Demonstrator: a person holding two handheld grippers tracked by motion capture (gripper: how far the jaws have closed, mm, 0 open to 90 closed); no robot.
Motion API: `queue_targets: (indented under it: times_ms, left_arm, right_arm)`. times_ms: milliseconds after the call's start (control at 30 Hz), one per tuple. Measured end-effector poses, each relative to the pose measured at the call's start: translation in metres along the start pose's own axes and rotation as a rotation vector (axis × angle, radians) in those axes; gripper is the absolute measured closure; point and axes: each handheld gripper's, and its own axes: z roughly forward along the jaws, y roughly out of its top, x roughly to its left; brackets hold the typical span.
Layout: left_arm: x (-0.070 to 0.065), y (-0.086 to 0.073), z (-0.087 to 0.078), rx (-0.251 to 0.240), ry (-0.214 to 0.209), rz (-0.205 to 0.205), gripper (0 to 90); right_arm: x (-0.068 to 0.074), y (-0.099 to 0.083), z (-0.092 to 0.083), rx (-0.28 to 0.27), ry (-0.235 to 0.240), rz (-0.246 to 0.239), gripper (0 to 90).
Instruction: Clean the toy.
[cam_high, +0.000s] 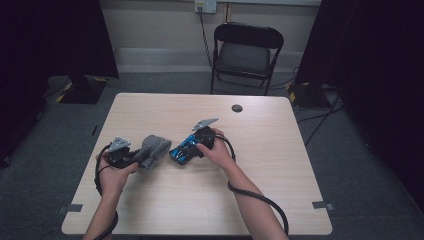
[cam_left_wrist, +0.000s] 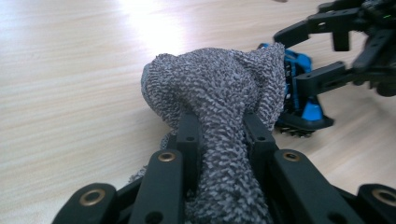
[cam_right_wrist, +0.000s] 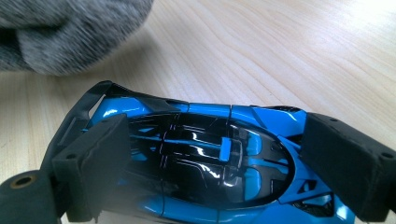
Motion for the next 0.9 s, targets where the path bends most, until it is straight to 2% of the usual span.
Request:
queue_targets:
  times_ms: [233, 267, 433, 667, 900]
  left_arm:
    - [0.002, -0.007, 0.011, 0.038, 0.076, 0.014, 73.2]
    - [0.002, -0.008, 0.013, 0.052, 0.084, 0.028, 73.2]
    - [-0.005, -0.010, 0.022, 0.104, 0.101, 0.044, 73.2]
    - [-0.015, -0.011, 0.031, 0.161, 0.072, 0.065, 73.4]
    - [-0.026, -0.010, 0.032, 0.199, 0.019, 0.081, 73.9]
  right_arm:
    - [0.000, 0.000, 0.000, -0.003, 0.000, -0.002, 7.9]
    - [0.000, 0.000, 0.000, -0.001, 0.000, -0.001, 7.9]
    - [0.000, 0.000, 0.000, -0.003, -0.001, -0.002, 7.9]
    - [0.000, 0.000, 0.000, -0.002, -0.001, -0.003, 7.9]
    - [0.000, 0.000, 0.000, 0.001, -0.001, -0.003, 7.9]
